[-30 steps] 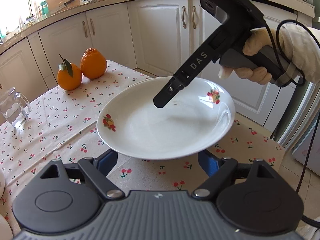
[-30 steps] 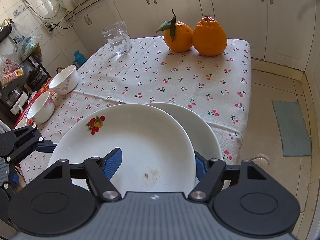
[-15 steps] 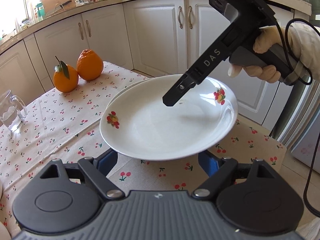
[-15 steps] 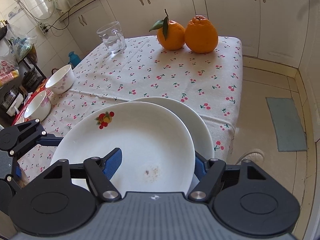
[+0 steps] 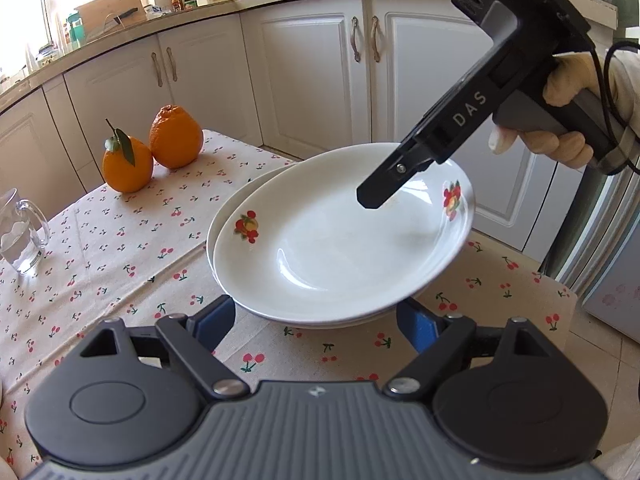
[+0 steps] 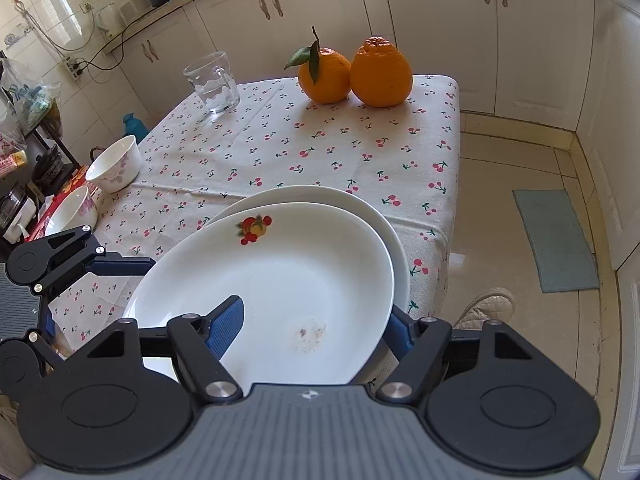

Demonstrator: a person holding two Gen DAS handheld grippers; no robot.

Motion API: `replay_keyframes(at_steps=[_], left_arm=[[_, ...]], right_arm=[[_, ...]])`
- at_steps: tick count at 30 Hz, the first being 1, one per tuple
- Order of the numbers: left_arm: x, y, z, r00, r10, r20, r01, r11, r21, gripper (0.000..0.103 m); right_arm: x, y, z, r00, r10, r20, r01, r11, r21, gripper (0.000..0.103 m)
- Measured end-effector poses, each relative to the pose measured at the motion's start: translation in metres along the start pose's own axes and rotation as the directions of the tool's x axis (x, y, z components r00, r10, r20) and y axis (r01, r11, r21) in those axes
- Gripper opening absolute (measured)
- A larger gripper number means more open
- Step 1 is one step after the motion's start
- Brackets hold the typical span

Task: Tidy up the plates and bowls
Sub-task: 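Lower the held plate onto the stacked plates with the right gripper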

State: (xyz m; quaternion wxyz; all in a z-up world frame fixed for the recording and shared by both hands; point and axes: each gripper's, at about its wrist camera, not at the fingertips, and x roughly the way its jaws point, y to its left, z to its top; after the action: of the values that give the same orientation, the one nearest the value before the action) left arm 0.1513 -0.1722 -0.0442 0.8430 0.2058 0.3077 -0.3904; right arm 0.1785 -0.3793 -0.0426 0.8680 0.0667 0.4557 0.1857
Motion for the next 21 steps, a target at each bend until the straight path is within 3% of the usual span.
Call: replay_keyframes(at_steps=[21], left_arm=[[-0.003,0.001,-0.002,1.0,-0.019,0.024,0.02,1.0,-0.014,0.088]], right_arm=[[-0.008,0.03,-0.019,0.985,-0.169,0.024,0.169,0.986,0.011,0.082]])
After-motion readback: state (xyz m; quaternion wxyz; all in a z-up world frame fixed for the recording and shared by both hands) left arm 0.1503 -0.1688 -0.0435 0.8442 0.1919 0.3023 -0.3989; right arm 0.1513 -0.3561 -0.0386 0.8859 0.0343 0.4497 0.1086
